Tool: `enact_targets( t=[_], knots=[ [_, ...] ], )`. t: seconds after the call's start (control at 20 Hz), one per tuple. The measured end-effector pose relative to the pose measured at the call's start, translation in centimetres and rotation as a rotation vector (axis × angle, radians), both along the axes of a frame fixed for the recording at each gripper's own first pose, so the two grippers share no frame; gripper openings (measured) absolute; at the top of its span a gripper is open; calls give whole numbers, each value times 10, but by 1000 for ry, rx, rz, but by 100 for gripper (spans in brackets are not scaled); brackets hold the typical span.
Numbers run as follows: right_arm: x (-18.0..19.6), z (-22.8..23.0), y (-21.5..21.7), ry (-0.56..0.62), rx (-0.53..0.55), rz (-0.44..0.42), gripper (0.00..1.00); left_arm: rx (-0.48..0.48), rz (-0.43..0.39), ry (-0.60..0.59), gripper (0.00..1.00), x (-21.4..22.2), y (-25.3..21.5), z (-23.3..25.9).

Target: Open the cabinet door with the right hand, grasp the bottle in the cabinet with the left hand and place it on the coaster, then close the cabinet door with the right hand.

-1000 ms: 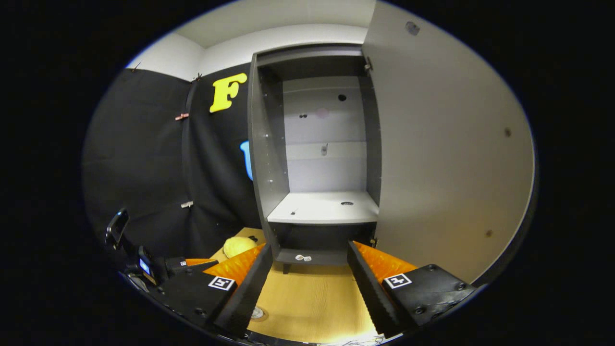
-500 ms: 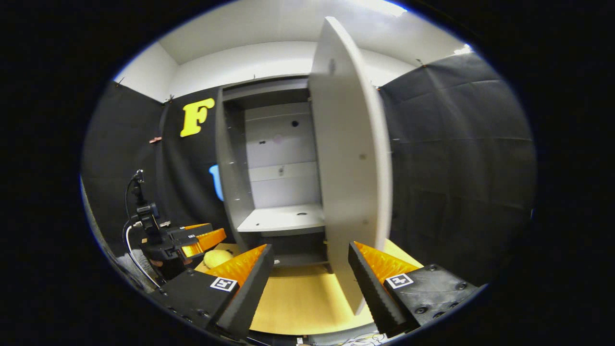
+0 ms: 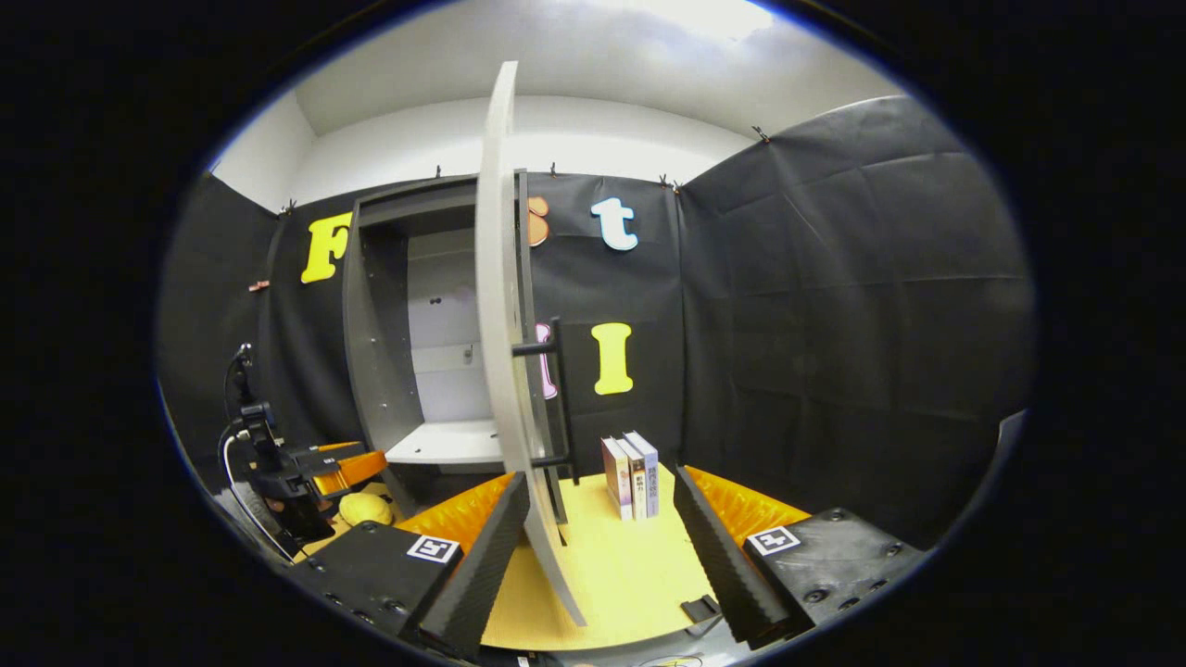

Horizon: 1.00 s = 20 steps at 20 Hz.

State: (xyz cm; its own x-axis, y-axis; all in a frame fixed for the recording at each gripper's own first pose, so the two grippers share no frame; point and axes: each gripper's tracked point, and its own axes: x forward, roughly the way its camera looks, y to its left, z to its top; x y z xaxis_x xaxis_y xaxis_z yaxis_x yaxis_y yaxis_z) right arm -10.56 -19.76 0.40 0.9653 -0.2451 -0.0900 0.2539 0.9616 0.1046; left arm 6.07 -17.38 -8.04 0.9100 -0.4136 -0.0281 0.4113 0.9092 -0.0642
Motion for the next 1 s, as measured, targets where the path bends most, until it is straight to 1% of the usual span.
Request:
enact_targets(
  t=[0.05,0.15,0.2,0.3,0.4,0.45,0.5,0.55,0.6,0.75,0.8,0.85,0.95,1.0],
  knots=[
    [7,-1,-5,1,10,29,97,4,16,-5,88,-2,-1,2],
    [23,-3,-9,-3,32,95,97,14,63,-21,88,-7,2,6],
    [31,-3,-6,-4,49,136,92,20,94,-30,87,-9,7,9],
    [43,1,4,-23,98,224,97,22,151,-35,88,-14,15,8],
    [53,0,-2,-31,110,260,100,21,195,-25,87,-21,22,5],
    [54,0,-2,-32,108,277,97,24,215,-24,88,-22,26,4],
    [57,1,3,-32,101,296,97,31,230,-21,88,-23,29,4],
    [58,1,8,-27,89,307,93,37,245,-19,88,-24,33,3],
    [57,1,10,-30,73,315,97,40,254,-17,88,-25,36,3],
    [59,1,29,-23,64,340,97,33,255,-13,87,-27,41,2],
    [61,0,37,-21,71,349,100,35,255,-14,87,-28,44,2],
    [62,-2,44,-18,76,358,97,38,254,-14,87,-28,48,2],
    [63,-2,58,-16,76,367,97,41,248,-13,87,-31,56,1],
    [65,0,63,-15,71,367,100,41,245,-8,87,-32,63,1]
  ],
)
